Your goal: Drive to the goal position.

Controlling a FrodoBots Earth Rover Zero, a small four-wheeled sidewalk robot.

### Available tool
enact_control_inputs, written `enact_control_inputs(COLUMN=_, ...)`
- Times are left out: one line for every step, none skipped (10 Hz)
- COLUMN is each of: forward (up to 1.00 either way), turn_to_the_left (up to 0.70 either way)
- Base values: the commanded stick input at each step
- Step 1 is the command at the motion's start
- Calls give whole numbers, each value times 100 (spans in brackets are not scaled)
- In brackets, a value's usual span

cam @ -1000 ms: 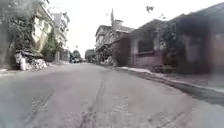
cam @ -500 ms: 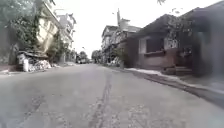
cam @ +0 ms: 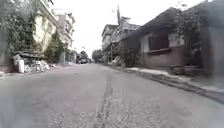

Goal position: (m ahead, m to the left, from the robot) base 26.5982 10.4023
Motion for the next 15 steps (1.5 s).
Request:
enact_control_inputs(forward=100, turn_to_the_left=0)
enact_control_inputs(forward=100, turn_to_the_left=3)
enact_control_inputs(forward=100, turn_to_the_left=14)
enact_control_inputs(forward=100, turn_to_the_left=3)
enact_control_inputs(forward=100, turn_to_the_left=12)
enact_control_inputs(forward=100, turn_to_the_left=8)
enact_control_inputs(forward=100, turn_to_the_left=7)
enact_control_inputs(forward=100, turn_to_the_left=3)
enact_control_inputs(forward=100, turn_to_the_left=5)
enact_control_inputs(forward=100, turn_to_the_left=5)
enact_control_inputs(forward=100, turn_to_the_left=4)
enact_control_inputs(forward=100, turn_to_the_left=5)
enact_control_inputs(forward=100, turn_to_the_left=5)
enact_control_inputs(forward=100, turn_to_the_left=4)
enact_control_inputs(forward=100, turn_to_the_left=4)
